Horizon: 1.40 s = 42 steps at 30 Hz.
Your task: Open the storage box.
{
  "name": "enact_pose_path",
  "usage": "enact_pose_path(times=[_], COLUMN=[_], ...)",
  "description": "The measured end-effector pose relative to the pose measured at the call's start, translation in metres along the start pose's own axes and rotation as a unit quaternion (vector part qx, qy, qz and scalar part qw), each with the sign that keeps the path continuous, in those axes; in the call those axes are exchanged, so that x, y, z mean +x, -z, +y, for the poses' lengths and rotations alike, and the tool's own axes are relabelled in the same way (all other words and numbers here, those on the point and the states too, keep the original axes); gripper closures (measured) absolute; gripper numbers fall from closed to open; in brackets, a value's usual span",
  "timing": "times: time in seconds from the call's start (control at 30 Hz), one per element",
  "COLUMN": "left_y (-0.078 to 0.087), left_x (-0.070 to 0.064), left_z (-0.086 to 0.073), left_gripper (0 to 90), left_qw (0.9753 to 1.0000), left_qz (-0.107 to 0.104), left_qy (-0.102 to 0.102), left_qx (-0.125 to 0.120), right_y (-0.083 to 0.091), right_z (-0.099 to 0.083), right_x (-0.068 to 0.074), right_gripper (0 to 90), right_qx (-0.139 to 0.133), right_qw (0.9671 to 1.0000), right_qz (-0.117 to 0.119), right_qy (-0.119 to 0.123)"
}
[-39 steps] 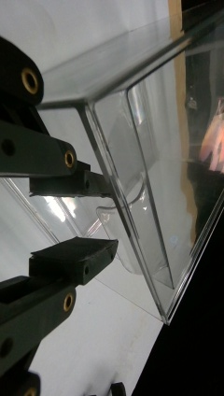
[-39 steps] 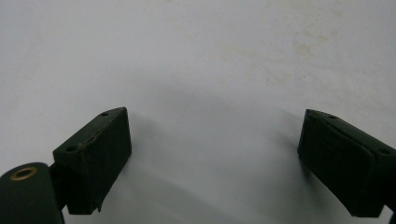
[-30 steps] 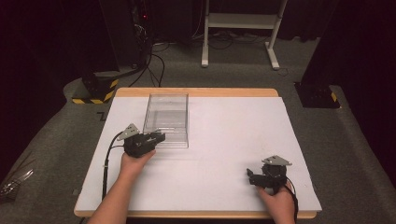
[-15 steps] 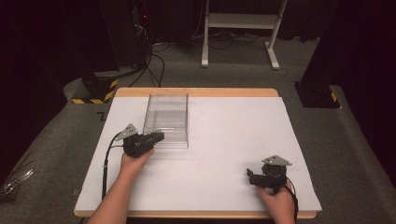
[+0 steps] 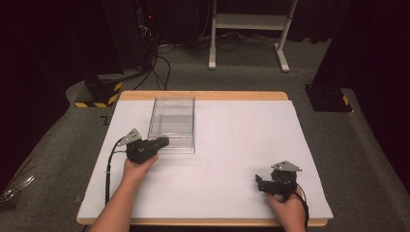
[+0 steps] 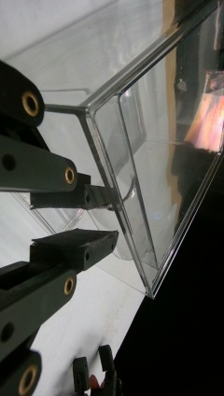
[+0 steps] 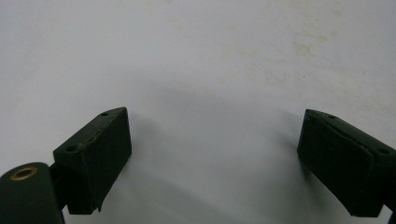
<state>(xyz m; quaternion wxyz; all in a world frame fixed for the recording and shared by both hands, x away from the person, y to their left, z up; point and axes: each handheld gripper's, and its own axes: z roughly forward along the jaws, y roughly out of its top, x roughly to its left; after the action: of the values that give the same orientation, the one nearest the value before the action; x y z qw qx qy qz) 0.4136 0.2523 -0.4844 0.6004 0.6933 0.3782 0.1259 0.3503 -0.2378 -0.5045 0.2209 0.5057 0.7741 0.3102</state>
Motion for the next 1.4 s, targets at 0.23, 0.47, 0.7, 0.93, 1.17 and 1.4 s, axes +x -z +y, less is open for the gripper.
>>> enact_pose_path(times=[0.23,0.47,0.7,0.93,1.17,1.4], left_y=[0.003,0.010,0.015,0.019,0.024,0.031], left_x=[-0.002,-0.007,-0.012,-0.015,-0.020,-0.026], left_z=[-0.002,-0.007,-0.009,-0.010,-0.014,-0.017], left_gripper=[78.1,78.7,79.2,79.6,80.0,80.5], left_qw=[1.0000,0.9999,0.9998,0.9997,0.9996,0.9993], left_qz=[-0.004,-0.012,-0.019,-0.022,-0.028,-0.033], left_qy=[-0.003,-0.003,-0.004,-0.009,-0.009,-0.015], left_qx=[0.000,-0.003,-0.001,0.005,0.003,0.008], right_y=[0.000,0.000,0.000,0.000,0.000,0.000], right_z=[0.000,0.000,0.000,0.000,0.000,0.000], right_x=[0.000,0.000,0.000,0.000,0.000,0.000], right_gripper=[9.7,9.7,9.7,9.7,9.7,9.7], right_qx=[0.000,0.000,0.000,0.000,0.000,0.000], right_qw=[1.0000,1.0000,1.0000,1.0000,1.0000,1.0000], right_qz=[0.000,0.000,0.000,0.001,0.000,0.001], right_qy=[0.000,0.000,0.000,0.000,0.000,-0.001])
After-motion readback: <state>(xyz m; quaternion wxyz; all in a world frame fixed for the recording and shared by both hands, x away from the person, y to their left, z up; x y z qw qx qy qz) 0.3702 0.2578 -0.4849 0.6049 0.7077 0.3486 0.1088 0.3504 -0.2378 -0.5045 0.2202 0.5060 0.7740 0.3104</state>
